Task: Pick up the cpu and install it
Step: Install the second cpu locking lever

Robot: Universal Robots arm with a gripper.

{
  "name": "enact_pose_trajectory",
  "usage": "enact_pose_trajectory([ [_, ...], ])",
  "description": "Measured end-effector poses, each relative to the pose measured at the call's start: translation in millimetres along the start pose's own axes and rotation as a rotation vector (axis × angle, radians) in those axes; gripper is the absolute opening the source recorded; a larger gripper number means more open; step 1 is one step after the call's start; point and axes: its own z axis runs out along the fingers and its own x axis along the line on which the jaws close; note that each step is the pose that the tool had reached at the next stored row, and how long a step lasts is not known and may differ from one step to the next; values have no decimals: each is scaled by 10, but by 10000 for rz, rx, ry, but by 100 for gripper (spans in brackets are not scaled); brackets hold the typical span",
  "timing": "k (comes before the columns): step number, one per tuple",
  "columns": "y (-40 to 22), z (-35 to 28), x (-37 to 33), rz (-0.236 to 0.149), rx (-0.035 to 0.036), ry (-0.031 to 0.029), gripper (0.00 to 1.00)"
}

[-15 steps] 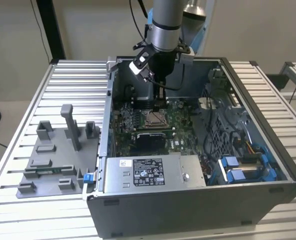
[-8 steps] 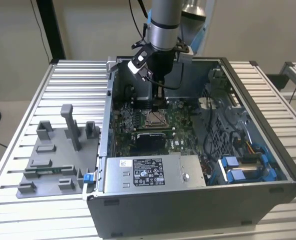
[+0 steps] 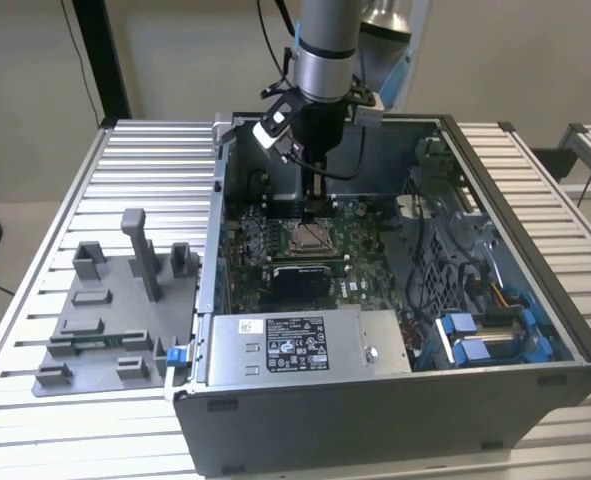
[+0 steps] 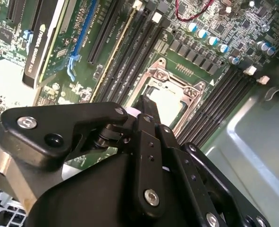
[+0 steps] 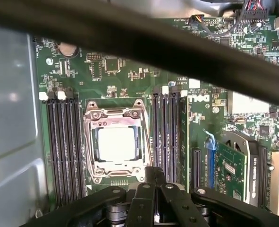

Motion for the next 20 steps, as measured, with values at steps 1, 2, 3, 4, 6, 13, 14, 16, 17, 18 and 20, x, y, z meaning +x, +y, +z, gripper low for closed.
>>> enact_pose_trajectory([
  [1, 0, 4, 0, -1, 0, 0, 0],
  [2, -1, 9, 0, 0, 0, -2, 0],
  [3, -2, 15, 0, 0, 0, -4, 0],
  [4, -3, 26, 1, 0, 0, -6, 0],
  [6, -2, 53, 2, 0, -1, -7, 0],
  [13, -12, 125, 4, 2, 0, -6, 0],
  [14, -24, 128, 4, 0, -1, -7, 0],
  [16, -48, 137, 3, 0, 0, -7, 0],
  [17, -52, 145, 4, 1, 0, -7, 0],
  [18, -52, 155, 4, 0, 1, -8, 0],
  [20, -52, 179, 4, -1, 0, -8, 0],
])
